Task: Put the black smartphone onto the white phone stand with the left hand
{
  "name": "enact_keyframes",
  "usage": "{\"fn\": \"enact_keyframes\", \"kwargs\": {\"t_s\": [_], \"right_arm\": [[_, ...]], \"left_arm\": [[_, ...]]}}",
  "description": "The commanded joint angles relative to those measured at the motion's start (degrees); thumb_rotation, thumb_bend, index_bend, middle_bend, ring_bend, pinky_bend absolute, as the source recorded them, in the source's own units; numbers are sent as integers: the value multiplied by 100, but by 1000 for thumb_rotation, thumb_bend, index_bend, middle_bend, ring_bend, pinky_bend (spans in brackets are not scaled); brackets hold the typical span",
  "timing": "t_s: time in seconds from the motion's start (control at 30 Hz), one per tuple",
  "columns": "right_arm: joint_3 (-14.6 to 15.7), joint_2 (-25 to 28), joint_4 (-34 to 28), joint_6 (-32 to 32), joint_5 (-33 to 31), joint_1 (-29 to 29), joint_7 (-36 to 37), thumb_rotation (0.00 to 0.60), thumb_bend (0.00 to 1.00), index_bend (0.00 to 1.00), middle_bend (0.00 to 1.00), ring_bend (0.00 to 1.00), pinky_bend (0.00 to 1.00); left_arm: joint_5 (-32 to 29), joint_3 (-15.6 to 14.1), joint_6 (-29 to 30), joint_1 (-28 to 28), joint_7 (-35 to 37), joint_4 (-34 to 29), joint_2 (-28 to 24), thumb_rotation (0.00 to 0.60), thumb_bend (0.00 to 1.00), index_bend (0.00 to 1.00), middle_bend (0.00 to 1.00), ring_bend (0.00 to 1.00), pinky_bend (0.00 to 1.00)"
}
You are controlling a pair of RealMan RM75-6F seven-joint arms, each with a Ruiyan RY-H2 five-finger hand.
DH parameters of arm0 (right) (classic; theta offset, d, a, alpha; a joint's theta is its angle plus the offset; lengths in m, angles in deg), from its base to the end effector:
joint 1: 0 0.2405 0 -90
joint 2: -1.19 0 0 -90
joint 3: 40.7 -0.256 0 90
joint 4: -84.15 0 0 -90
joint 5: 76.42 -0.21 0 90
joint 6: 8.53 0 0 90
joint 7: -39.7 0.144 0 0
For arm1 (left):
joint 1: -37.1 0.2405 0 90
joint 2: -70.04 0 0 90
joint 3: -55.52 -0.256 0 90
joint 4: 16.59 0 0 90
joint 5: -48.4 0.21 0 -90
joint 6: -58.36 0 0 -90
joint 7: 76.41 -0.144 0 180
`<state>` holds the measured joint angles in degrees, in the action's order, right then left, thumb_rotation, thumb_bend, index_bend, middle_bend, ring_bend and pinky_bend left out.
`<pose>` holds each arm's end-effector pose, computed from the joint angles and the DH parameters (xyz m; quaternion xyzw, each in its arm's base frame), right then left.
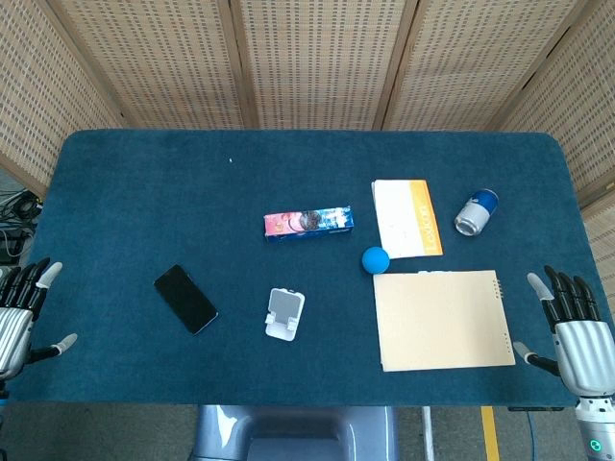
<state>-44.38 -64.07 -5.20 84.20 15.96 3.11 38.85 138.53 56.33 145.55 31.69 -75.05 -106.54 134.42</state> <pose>-0.3012 -0.1731 0.1703 0.5990 -0.3155 0.4301 0.5972 -0.3084 0.1767 0.1573 -0.6190 -0.3647 -0.4006 0.5686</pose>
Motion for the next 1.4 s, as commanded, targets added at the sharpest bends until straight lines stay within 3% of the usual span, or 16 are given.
{"fn": "enact_keyframes", "kwargs": {"t_s": [0.03, 0.4, 0.63, 0.73, 0.87, 0.97, 1.2, 1.4], "right_arm": [[-4, -6, 19, 11, 9, -1, 10, 600, 0, 0, 0, 0, 0], [-34, 8, -18, 4, -32, -1, 52, 600, 0, 0, 0, 0, 0], [-166, -43, 96, -262, -342, 109, 77, 600, 0, 0, 0, 0, 0], [-241, -95, 199, -352, -489, 155, 69, 600, 0, 0, 0, 0, 0], [-345, -143, 301, -399, -695, 173, 37, 600, 0, 0, 0, 0, 0], [-372, -167, 348, -470, -799, 187, 29, 600, 0, 0, 0, 0, 0], [-416, -226, 452, -620, -966, 238, -16, 600, 0, 0, 0, 0, 0], [-434, -250, 501, -650, -1026, 247, -27, 600, 0, 0, 0, 0, 0]], "left_arm": [[12, 0, 24, 10, 9, 3, 2, 600, 0, 0, 0, 0, 0], [118, 31, -340, -271, -129, 79, 107, 600, 0, 0, 0, 0, 0], [397, 256, -2032, -1602, -892, 414, 328, 600, 0, 0, 0, 0, 2], [632, 267, -2624, -2167, -796, 592, 486, 600, 0, 33, 8, 27, 43], [1173, 78, -3271, -2942, -140, 1234, 879, 600, 0, 165, 117, 149, 194], [1359, -69, -3425, -3204, 69, 1569, 1034, 600, 0, 198, 207, 221, 254], [1577, -446, -3677, -3572, 434, 2070, 1382, 600, 0, 244, 212, 226, 254], [1763, -778, -3323, -3579, 818, 2579, 1566, 600, 0, 263, 221, 233, 255]]}}
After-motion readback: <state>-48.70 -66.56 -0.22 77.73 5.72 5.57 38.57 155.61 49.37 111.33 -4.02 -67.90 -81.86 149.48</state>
